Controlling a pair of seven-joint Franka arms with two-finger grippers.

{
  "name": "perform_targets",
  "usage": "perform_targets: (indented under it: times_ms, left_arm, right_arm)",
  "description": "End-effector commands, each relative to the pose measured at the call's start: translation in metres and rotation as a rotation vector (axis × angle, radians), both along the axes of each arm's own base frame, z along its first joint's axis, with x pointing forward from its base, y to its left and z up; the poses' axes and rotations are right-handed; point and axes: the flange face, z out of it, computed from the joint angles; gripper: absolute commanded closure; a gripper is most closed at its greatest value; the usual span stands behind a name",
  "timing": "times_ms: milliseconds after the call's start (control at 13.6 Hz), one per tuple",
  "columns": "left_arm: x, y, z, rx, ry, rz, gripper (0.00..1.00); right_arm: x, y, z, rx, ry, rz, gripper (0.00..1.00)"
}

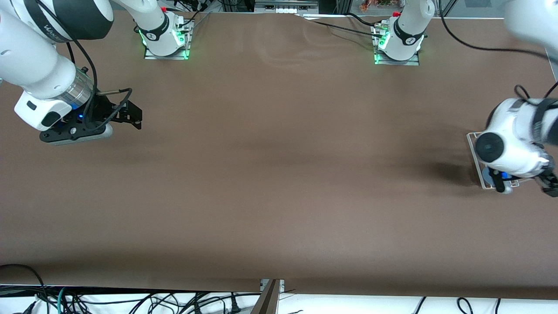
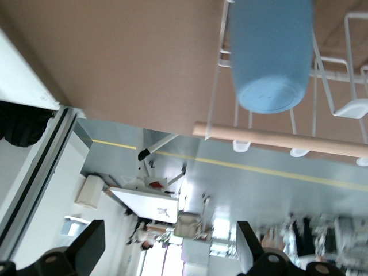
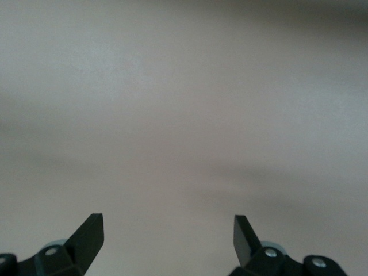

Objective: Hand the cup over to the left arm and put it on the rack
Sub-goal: 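Lower the cup onto the rack and open the left gripper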

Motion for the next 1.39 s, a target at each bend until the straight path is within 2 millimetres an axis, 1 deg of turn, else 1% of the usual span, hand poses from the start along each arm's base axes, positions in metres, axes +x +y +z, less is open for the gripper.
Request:
perform_targets:
  times_ms: [0, 73, 147, 220, 293, 366, 513, 586, 660, 733, 880, 953, 1026, 1099, 1246, 1319]
  left_arm:
    - [0.007, -0.033, 0.085, -0.210, -0.169, 0.104, 0.00]
    - [0.008, -0.048, 0.110, -0.291, -0.196, 0.172, 0.00]
    - [0.009, -0.070, 0.134, -0.359, -0.208, 0.218, 0.00]
    - [0.006, -0.091, 0.149, -0.403, -0.214, 0.284, 0.00]
    - [0.002, -0.105, 0.163, -0.425, -0.254, 0.367, 0.00]
    - [-0.002, -0.121, 0.175, -0.450, -0.309, 0.451, 0.00]
    - [-0.009, -0.138, 0.197, -0.576, -0.392, 0.644, 0.00]
    - [-0.012, -0.143, 0.204, -0.653, -0.424, 0.768, 0.00]
    - [-0.017, -0.141, 0.210, -0.708, -0.452, 0.896, 0.00]
    - [-0.019, -0.144, 0.214, -0.766, -0.468, 1.005, 0.00]
    - [-0.023, -0.134, 0.219, -0.866, -0.476, 1.212, 0.00]
    - [-0.024, -0.130, 0.220, -0.894, -0.471, 1.273, 0.00]
    - [-0.027, -0.128, 0.226, -0.907, -0.474, 1.305, 0.00]
    - [-0.030, -0.130, 0.227, -0.896, -0.472, 1.347, 0.00]
    - [-0.037, -0.135, 0.225, -0.842, -0.443, 1.386, 0.00]
    - [-0.036, -0.131, 0.223, -0.837, -0.443, 1.385, 0.00]
  right_arm:
    - [-0.002, -0.001, 0.010, 0.018, 0.004, -0.001, 0.00]
    - [-0.004, 0.001, 0.014, 0.019, 0.002, -0.001, 0.00]
    - [-0.005, 0.003, 0.017, 0.019, -0.006, -0.002, 0.00]
    - [-0.004, 0.006, 0.032, 0.018, -0.036, 0.002, 0.00]
    - [-0.004, 0.005, 0.037, 0.024, -0.038, -0.001, 0.00]
    - [-0.004, 0.004, 0.038, 0.028, -0.036, 0.000, 0.00]
    - [-0.004, 0.003, 0.038, 0.028, -0.036, -0.006, 0.00]
    - [-0.005, 0.001, 0.036, 0.024, -0.021, -0.009, 0.00]
    - [-0.006, 0.001, 0.035, 0.022, -0.009, -0.009, 0.00]
    - [-0.009, 0.001, 0.034, 0.018, 0.009, -0.008, 0.00]
    - [-0.013, 0.001, 0.030, 0.007, 0.052, -0.012, 0.00]
    - [-0.013, 0.001, 0.030, 0.007, 0.053, -0.011, 0.00]
    - [-0.013, 0.000, 0.030, 0.007, 0.053, -0.012, 0.00]
    - [-0.012, -0.002, 0.029, 0.006, 0.051, -0.012, 0.00]
    - [-0.010, -0.004, 0.029, 0.008, 0.048, -0.006, 0.00]
    - [-0.010, -0.004, 0.030, 0.007, 0.043, -0.012, 0.00]
